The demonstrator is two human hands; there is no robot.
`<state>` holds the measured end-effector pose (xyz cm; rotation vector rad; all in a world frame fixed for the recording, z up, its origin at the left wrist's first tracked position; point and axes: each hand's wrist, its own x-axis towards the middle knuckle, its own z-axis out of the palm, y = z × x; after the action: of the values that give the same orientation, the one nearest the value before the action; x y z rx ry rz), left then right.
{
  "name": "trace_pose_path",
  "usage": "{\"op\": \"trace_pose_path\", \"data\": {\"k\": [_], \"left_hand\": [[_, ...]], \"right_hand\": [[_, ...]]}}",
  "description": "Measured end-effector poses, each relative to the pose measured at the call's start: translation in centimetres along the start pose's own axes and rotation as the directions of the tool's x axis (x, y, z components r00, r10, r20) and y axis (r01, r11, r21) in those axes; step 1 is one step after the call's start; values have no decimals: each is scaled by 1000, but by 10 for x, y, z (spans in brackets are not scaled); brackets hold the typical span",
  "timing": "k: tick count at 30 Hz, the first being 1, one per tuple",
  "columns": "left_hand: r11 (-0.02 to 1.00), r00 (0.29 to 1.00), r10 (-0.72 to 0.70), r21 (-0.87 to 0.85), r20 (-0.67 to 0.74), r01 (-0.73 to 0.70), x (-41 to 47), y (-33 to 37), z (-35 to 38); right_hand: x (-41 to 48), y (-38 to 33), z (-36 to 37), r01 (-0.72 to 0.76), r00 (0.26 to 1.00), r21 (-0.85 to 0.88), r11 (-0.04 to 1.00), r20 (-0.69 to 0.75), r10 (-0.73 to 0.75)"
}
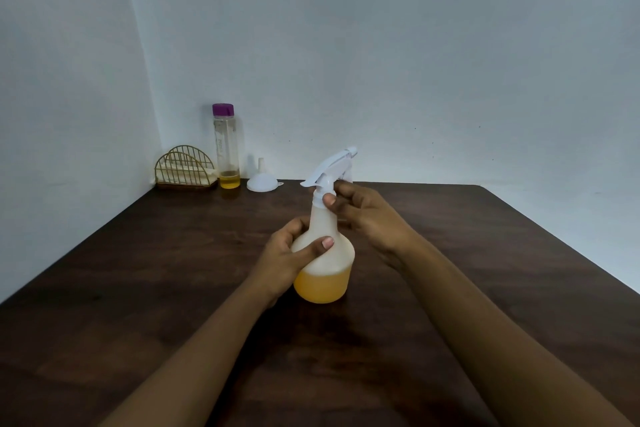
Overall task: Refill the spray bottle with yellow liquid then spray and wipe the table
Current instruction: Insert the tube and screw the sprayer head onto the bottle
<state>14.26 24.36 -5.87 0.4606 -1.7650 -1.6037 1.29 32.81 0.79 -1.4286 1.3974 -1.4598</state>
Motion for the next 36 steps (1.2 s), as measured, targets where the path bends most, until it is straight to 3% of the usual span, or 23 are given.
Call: {"op": "trace_pose_path", "data": {"k": [3,6,8,11,14,18,23,28,33,36], "left_hand": [[1000,1000,15,15,-8,-15,0,-1,1],[999,999,46,21,-15,-46,-2,0,2],[998,998,60,30,-14,-59,-2,0,2],[997,998,58,48,-11,-57,-3,0,3],[998,999,11,59,35,-13,-2,0,0],[988,979,-67,147,192,39,-1,3,-12],[967,990,-33,255,135,-2,0,-2,-12],[909,997,76,412,-13,-64,1,-10,-3],[875,970,164,481,-178,-59,-2,-12,12],[862,956,186,504,-226,-49,-4,-13,18]], "right_hand": [[3,7,9,36,974,-115,993,-217,-61],[-1,15,33,33,854,-279,960,-491,-172],[-3,16,42,39,809,-294,955,-552,-203],[-3,15,32,39,869,-224,974,-473,-144],[-3,14,19,32,963,-183,983,-259,-79],[-3,10,11,29,993,-142,989,-105,-44],[-1,18,20,69,959,-224,972,-252,-127],[2,24,33,81,887,-288,954,-416,-201],[6,26,39,46,828,-367,929,-506,-241],[7,24,37,37,840,-363,931,-493,-225]]}}
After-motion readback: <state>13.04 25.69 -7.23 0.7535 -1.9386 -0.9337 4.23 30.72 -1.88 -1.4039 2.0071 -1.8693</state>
